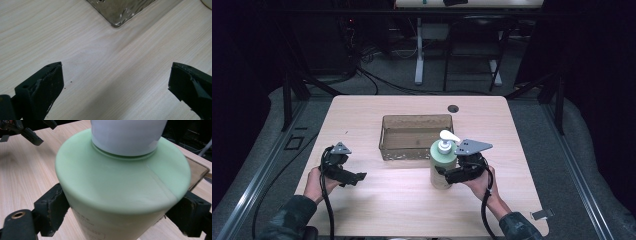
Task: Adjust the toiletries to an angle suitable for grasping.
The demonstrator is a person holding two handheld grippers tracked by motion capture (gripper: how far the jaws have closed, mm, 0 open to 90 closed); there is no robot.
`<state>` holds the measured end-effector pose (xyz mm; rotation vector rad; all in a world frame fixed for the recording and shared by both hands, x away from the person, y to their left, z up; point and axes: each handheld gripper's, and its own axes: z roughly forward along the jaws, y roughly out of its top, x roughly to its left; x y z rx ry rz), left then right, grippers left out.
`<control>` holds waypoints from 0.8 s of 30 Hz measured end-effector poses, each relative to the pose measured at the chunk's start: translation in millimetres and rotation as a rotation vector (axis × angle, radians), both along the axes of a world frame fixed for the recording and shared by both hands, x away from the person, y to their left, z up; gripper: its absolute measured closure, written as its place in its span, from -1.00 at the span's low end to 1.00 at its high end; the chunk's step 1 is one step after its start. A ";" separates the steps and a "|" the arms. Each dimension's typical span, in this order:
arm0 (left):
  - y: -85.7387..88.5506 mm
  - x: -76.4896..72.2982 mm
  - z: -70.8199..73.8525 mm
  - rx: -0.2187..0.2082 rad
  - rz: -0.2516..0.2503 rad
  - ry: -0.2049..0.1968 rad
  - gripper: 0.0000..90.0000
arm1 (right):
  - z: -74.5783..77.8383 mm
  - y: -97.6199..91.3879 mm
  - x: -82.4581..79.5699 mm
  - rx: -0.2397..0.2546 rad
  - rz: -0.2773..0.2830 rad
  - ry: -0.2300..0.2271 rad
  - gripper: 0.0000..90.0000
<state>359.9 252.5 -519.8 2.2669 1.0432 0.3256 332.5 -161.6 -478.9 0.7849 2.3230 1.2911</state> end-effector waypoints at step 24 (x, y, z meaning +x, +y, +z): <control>-0.2 4.3 -1.0 -0.026 -0.015 0.016 -1.00 | -1.1 36.4 11.6 0.009 0.097 0.001 -0.73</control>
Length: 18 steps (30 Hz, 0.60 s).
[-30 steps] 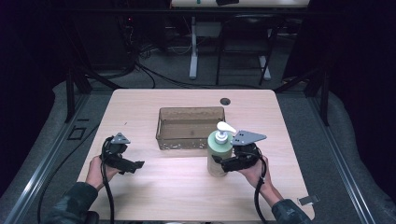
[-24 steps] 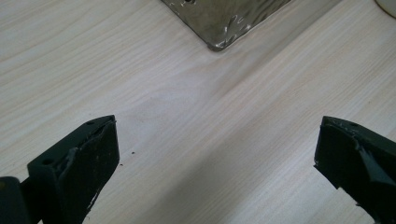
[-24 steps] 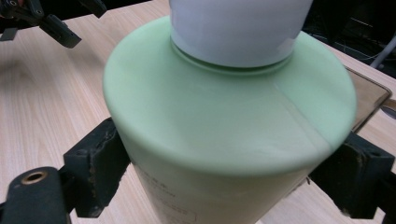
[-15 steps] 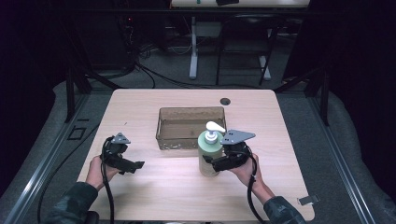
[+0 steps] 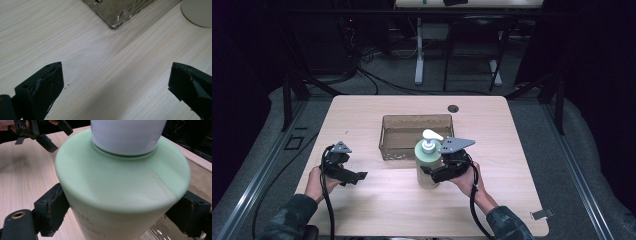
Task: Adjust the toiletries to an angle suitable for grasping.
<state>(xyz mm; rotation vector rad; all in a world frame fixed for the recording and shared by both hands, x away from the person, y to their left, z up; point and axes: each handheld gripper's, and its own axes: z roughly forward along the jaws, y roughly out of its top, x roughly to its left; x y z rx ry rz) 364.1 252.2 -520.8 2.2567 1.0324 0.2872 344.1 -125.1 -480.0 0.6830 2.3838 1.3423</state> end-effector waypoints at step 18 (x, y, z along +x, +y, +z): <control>-9.6 4.3 -1.4 -0.004 -0.048 0.012 -1.00 | -0.1 19.5 7.7 0.001 0.042 0.006 -0.73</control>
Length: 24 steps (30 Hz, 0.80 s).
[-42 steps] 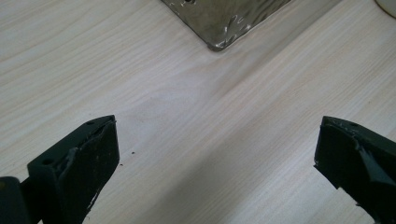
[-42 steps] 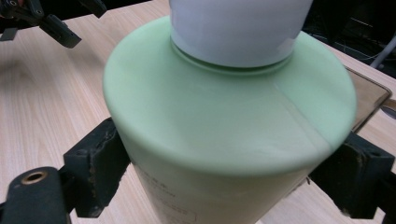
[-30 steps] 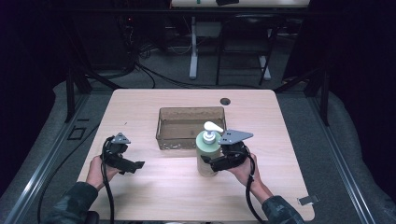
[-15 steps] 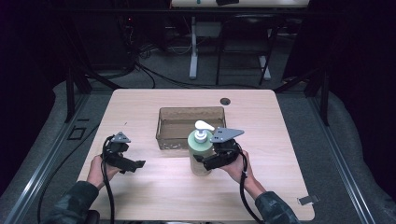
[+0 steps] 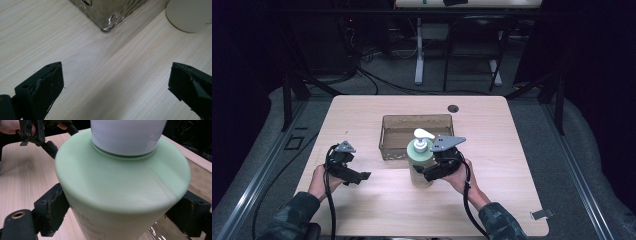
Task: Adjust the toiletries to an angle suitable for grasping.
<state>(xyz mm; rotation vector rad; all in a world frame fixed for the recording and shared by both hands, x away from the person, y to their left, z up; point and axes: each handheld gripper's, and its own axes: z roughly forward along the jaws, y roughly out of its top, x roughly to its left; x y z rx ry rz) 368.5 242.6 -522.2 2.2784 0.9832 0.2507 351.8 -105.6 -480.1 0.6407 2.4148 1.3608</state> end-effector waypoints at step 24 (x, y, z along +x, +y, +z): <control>3.3 -6.6 3.2 0.006 -0.002 -0.014 -0.99 | -1.8 43.1 11.9 0.012 0.099 0.006 -0.74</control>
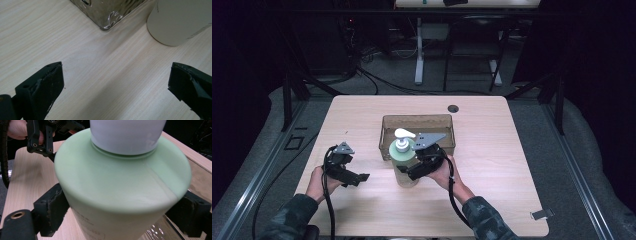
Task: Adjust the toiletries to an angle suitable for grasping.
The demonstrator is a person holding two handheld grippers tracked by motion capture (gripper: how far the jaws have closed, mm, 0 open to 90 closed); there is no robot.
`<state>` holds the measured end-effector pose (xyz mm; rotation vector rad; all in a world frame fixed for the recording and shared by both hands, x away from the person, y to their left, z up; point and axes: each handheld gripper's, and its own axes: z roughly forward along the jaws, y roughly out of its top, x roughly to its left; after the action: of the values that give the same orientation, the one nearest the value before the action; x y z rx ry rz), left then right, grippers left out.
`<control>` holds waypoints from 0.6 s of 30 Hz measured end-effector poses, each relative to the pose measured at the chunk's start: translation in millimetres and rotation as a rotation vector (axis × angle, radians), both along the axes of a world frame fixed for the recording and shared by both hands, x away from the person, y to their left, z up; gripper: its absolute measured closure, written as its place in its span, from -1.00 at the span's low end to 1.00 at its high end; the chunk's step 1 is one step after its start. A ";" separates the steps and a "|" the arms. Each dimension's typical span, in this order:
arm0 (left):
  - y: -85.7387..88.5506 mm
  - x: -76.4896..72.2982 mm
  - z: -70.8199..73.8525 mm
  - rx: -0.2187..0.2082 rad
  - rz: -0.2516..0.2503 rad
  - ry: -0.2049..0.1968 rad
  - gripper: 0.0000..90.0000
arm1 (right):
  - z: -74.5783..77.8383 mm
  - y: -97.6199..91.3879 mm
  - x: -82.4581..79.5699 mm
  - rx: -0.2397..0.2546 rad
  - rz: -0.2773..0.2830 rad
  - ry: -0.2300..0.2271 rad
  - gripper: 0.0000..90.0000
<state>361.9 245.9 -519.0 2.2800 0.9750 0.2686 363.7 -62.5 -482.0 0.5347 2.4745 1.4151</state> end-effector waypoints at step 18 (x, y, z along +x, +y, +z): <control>3.6 3.3 6.4 -0.034 -0.052 0.000 -1.00 | 0.5 -96.7 -23.6 -0.124 -0.162 0.145 -1.00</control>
<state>365.2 249.4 -512.6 2.2712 0.9122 0.2280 340.1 -159.2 -481.5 0.8160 2.5419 1.1917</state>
